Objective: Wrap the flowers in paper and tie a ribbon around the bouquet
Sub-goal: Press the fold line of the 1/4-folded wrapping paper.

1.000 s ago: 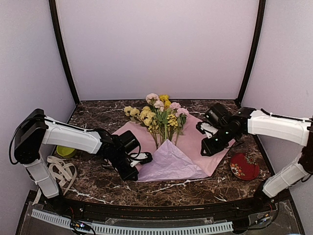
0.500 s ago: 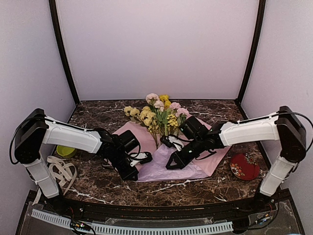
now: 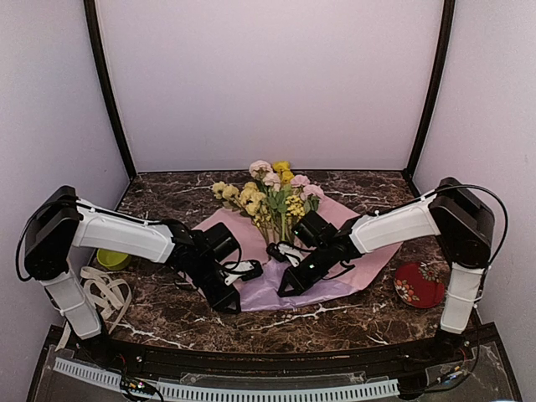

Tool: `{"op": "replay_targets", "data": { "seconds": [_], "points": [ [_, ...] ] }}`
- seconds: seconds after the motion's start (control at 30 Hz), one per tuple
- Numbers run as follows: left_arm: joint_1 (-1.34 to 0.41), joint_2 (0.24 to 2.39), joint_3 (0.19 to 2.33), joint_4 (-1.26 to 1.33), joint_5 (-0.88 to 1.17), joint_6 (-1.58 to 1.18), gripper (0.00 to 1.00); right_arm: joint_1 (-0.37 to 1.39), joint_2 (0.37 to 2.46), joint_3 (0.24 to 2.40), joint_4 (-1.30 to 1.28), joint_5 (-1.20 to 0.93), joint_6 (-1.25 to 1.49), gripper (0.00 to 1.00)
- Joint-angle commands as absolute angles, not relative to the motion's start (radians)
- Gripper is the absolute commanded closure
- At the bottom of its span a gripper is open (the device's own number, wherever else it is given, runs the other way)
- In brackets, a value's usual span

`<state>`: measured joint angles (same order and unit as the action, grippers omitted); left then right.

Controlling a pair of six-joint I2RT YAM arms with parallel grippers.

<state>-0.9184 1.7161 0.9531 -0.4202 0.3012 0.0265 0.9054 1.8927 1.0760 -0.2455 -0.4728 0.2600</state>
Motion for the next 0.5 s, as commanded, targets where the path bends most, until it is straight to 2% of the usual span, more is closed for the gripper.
{"op": "replay_targets", "data": {
  "seconds": [0.0,0.23,0.47],
  "points": [
    [-0.913,1.643,0.953,-0.434,0.284,-0.043,0.6,0.907,1.917,1.085,-0.28,-0.416,0.285,1.0],
    [-0.859,1.462,0.885,-0.422,0.2,-0.32,0.54,0.905,1.917,1.088,-0.301,-0.387,0.302,1.0],
    [-0.812,1.331,0.674,-0.299,0.183,-0.728,0.52,0.907,1.903,1.101,-0.319,-0.371,0.296,1.0]
  ]
}}
